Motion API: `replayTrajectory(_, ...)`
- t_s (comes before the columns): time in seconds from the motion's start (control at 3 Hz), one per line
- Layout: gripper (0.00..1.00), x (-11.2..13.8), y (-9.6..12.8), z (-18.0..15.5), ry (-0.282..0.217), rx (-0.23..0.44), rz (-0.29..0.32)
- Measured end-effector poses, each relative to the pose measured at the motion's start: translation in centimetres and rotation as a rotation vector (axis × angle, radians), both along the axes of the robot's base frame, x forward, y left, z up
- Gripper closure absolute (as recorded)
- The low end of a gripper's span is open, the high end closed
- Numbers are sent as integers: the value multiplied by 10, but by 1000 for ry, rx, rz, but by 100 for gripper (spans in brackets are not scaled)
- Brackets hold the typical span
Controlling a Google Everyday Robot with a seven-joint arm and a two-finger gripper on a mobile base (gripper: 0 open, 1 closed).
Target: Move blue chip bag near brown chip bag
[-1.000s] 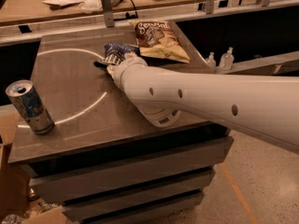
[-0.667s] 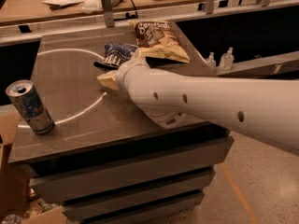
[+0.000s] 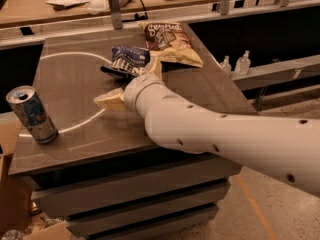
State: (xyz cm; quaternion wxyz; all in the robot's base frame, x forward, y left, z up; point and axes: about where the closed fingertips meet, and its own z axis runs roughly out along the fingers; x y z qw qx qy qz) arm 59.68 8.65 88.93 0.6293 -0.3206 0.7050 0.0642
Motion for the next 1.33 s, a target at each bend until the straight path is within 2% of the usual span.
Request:
replayTrajectory(0.33, 0, -24, -8, -9, -51, 27, 1)
replayTrajectory(0.67, 0, -49, -13, -12, -91, 60, 27)
replayTrajectory(1.0, 0, -53, -11, -11, -70, 115, 40)
replayTrajectory(1.33, 0, -53, -11, -11, -68, 118, 37)
